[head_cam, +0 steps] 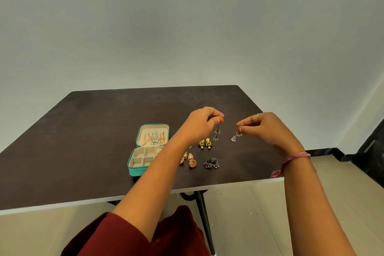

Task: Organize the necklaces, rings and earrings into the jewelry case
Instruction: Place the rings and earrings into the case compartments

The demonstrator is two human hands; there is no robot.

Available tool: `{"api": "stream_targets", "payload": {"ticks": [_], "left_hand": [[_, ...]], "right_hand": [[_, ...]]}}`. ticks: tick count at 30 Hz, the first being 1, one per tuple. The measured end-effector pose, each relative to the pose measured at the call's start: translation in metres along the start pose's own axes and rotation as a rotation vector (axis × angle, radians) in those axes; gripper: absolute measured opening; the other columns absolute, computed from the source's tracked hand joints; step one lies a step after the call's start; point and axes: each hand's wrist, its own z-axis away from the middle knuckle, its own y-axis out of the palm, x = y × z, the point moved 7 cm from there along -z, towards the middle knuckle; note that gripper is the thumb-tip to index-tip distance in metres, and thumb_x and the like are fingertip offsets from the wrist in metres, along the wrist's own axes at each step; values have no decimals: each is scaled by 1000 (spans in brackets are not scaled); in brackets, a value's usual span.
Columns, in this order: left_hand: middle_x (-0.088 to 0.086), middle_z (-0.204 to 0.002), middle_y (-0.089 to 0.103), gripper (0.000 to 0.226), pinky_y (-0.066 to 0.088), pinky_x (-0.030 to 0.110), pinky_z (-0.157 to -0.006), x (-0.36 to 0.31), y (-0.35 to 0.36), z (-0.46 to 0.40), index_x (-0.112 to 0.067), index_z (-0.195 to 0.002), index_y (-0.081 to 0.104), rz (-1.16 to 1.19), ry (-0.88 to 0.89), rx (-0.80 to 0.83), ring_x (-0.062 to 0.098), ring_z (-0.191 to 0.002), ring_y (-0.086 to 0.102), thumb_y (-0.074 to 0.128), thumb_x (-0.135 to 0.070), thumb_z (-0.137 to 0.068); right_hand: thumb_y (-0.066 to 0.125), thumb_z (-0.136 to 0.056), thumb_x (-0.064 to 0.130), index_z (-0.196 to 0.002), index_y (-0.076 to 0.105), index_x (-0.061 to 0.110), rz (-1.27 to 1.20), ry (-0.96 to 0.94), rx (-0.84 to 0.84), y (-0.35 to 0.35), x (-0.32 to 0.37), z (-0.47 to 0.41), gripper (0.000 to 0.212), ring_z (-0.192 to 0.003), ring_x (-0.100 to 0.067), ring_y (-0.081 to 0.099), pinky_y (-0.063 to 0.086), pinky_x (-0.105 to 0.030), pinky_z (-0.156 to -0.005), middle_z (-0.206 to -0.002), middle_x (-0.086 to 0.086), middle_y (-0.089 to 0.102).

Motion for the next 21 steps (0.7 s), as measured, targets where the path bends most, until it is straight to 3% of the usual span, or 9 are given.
{"api": "stream_targets", "payload": {"ticks": [5,10,15,18,21], "left_hand": [[-10,-97,60,15,42,17,-74,1,-3,3,-20,-105,63,27,-2,-43,3,-86,54,51,-23,-98],[-11,-92,62,12,43,14,-72,4,1,8,-22,-103,59,99,-7,-36,4,-86,57,48,-24,-99],[-13,-87,69,13,45,10,-71,8,4,12,-20,-104,61,268,-53,-52,4,-91,63,50,-23,-98],[-8,-90,71,11,51,25,-80,12,6,16,-23,-100,65,427,-102,-65,9,-92,64,55,-25,-96],[2,-96,72,11,52,32,-87,19,8,20,-24,-100,69,599,-157,-67,11,-95,66,65,-23,-89]], "right_hand": [[66,-87,11,-98,73,16,132,-82,81,6,10,2,14,-85,-5,65,49,-19,-79,-89,2,71],[61,-91,11,-102,71,20,290,-170,124,12,22,3,17,-80,0,60,43,-12,-74,-86,12,64],[63,-90,18,-107,69,22,114,-216,118,15,26,4,18,-87,-4,65,49,-18,-81,-93,9,69],[70,-83,25,-106,69,24,-26,-227,81,15,24,4,23,-88,-8,68,54,-23,-83,-94,4,71],[75,-71,32,-99,69,23,-128,-250,41,17,26,4,30,-86,-12,69,57,-28,-82,-93,0,72]]}}
